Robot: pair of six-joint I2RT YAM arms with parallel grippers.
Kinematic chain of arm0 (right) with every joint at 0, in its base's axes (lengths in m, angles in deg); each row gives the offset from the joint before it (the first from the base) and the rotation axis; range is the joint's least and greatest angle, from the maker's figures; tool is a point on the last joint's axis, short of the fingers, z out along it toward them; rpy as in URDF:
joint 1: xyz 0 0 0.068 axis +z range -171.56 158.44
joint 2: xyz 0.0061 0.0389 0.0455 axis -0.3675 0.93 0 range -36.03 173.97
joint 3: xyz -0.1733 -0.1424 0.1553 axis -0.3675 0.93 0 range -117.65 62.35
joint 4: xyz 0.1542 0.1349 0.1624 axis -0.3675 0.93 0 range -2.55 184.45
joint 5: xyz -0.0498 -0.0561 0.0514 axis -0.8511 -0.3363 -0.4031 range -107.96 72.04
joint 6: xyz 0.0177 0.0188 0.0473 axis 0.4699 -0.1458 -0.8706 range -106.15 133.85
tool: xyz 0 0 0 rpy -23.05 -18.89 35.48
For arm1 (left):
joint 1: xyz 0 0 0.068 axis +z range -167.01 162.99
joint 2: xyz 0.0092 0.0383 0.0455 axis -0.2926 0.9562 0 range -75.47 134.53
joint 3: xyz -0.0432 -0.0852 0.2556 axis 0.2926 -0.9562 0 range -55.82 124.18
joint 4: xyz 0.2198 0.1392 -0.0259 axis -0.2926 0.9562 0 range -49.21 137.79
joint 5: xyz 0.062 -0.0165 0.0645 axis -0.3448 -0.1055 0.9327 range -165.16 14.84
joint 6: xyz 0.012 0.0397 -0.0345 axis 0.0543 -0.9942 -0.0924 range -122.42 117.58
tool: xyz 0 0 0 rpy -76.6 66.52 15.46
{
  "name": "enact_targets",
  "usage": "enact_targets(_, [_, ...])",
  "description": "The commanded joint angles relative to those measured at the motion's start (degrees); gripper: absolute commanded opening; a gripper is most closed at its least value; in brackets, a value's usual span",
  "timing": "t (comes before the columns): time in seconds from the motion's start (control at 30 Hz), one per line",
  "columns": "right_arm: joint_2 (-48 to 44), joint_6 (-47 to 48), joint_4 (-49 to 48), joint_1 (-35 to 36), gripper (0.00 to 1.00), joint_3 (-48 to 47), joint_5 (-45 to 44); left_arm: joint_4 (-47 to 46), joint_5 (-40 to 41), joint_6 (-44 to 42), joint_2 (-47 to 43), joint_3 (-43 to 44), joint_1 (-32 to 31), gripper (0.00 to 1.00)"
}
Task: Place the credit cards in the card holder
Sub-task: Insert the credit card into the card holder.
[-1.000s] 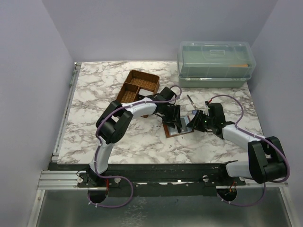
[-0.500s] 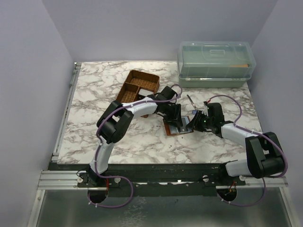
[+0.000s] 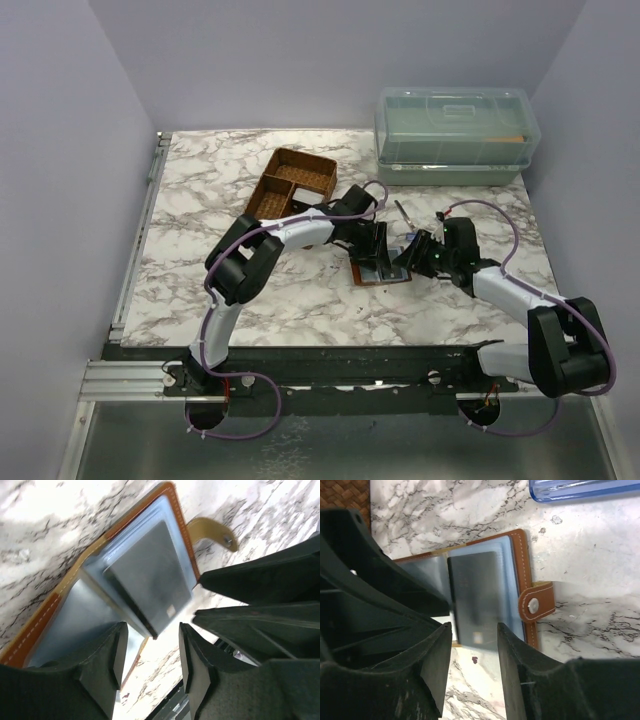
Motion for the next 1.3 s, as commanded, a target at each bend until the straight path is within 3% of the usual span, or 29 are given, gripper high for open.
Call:
enact_targets(0.0, [-2.4, -0.4, 1.8, 0.2, 0.47, 0.3, -1.8, -0.4, -2.2, -1.2, -4.2, -3.4, 1.2, 0.53])
enact_targets(0.17, [-2.8, -0.6, 2.9, 0.3, 0.48, 0.1, -1.3, 0.5, -4.6, -1.2, -5.9, -3.3, 1.7, 0.53])
enact_targets(0.37, [-2.6, -1.4, 1.3, 0.3, 0.46, 0.3, -1.0, -0.5, -6.5, -0.1, -3.4, -0.8, 1.4, 0.23])
enact_targets(0.57, [-2.1, -1.8, 0.5, 0.3, 0.46, 0.5, -1.3, -1.9, -6.8, 0.1, -0.8, 0.7, 1.3, 0.14])
enact_targets(0.73, [-1.1, -1.9, 0.4, 0.2, 0.46, 0.4, -1.6, -3.2, -6.7, 0.2, 1.3, 0.9, 1.3, 0.09])
enact_targets(0.97, [-0.3, -1.6, -0.1, 0.2, 0.55, 0.3, -1.3, -3.7, -4.2, -0.6, 1.8, -2.8, 2.1, 0.06])
enact_targets(1.27, [1.4, -2.0, -1.6, 0.2, 0.54, 0.3, 0.2, -3.7, -3.1, -0.6, 2.6, -4.9, 2.9, 0.03])
